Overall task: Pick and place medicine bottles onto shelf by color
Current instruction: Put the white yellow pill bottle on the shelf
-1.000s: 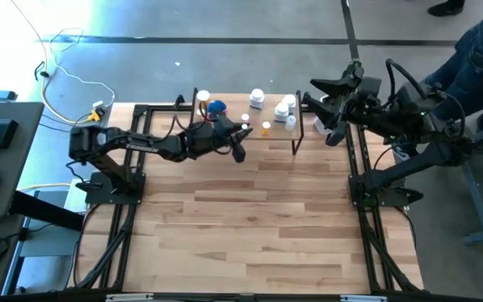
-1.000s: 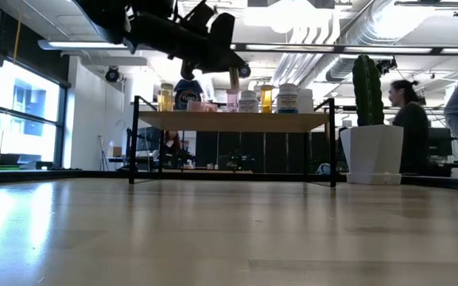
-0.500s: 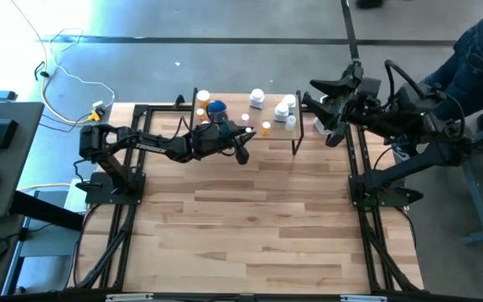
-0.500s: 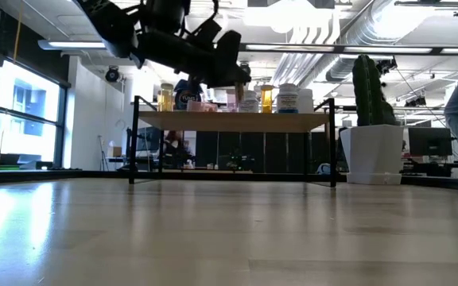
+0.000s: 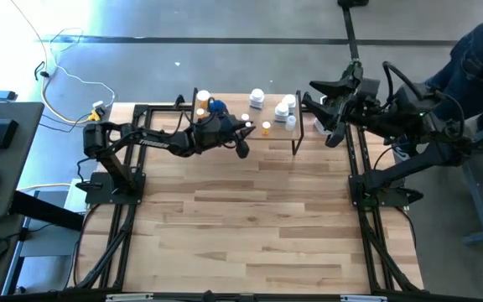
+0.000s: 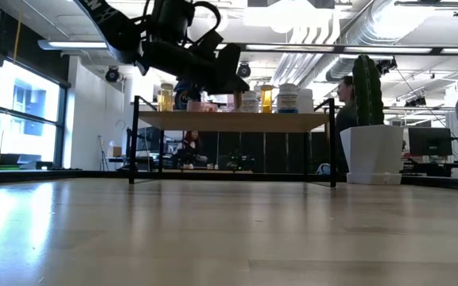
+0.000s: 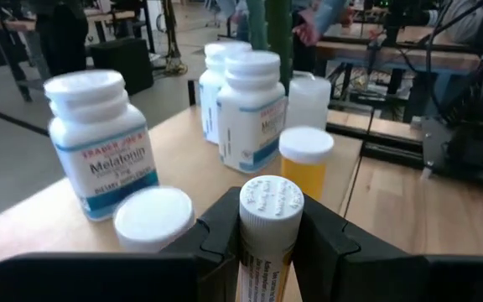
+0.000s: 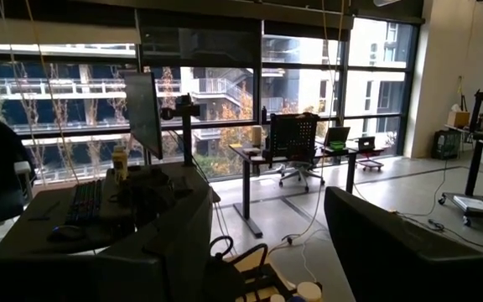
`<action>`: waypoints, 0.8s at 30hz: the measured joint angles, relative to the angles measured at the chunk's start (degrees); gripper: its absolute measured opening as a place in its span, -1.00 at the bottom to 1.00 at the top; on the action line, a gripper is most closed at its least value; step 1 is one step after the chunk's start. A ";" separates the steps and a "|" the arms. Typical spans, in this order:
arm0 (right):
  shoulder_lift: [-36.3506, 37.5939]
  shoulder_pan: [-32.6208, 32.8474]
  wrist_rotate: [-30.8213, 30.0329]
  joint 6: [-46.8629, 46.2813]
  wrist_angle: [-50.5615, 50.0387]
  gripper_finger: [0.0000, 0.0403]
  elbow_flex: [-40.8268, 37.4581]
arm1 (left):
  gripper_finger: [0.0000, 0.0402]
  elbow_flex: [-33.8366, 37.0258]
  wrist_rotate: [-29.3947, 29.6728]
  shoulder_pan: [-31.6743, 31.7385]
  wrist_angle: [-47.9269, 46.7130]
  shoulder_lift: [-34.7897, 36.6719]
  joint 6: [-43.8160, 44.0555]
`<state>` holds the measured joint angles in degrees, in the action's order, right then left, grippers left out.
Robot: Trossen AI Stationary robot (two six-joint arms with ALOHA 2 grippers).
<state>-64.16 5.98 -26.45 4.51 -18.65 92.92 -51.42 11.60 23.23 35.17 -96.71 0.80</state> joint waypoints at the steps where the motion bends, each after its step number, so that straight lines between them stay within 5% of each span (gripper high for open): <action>1: 0.00 0.00 0.01 0.00 -0.12 0.10 0.00 | -0.64 -0.01 0.00 0.08 0.13 0.02 -0.14; 15: 0.00 0.00 0.01 0.00 -0.40 0.10 0.00 | -0.63 -0.02 1.15 0.06 -1.12 0.07 -2.97; 24: 0.00 0.01 0.01 0.00 -0.40 0.10 0.00 | -0.43 -0.02 2.72 0.06 -1.12 0.07 -3.01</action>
<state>-64.16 5.99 -26.44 4.51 -19.05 92.92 -51.44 14.31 23.29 34.05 -96.64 -2.21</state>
